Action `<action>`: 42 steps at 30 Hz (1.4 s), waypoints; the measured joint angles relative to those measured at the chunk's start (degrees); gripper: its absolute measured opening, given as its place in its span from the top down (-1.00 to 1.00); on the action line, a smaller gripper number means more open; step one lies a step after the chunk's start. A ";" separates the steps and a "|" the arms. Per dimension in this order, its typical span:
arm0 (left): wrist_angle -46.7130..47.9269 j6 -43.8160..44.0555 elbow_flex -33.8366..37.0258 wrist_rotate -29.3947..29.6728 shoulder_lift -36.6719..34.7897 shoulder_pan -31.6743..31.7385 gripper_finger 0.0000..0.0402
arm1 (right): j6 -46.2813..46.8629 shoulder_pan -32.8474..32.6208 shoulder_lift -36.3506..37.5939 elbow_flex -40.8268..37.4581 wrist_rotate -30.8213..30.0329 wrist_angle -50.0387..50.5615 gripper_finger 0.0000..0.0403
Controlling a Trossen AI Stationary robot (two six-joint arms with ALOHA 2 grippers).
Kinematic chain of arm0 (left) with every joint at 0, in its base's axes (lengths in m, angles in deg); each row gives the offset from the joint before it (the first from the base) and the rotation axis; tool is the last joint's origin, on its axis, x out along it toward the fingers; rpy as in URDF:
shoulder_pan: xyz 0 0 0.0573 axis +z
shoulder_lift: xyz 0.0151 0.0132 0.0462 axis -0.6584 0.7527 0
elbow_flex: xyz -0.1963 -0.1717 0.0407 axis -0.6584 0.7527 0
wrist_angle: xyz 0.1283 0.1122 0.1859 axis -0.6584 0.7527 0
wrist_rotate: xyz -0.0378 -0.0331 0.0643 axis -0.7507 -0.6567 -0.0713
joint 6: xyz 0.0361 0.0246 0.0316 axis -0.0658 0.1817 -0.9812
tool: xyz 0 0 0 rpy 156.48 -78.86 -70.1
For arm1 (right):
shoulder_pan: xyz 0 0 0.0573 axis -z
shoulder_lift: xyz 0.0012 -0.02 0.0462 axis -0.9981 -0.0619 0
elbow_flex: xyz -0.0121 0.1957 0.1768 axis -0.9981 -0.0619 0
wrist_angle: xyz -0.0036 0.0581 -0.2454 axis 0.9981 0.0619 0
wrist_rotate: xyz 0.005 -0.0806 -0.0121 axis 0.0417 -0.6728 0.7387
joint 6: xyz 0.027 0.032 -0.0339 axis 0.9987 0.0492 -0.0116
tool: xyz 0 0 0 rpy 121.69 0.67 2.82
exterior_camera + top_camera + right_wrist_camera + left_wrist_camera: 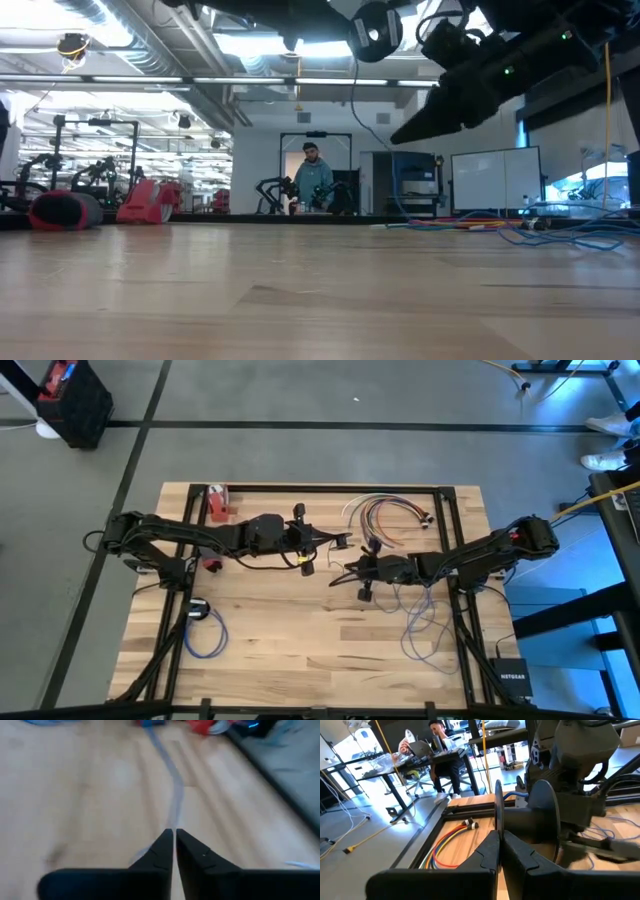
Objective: Coil cords
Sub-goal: Coil the blue cable wire on the black spool
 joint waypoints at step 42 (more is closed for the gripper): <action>2.95 -1.16 0.00 0.01 0.00 -0.01 0.97 | -4.85 0.02 4.50 0.00 -13.60 9.49 0.97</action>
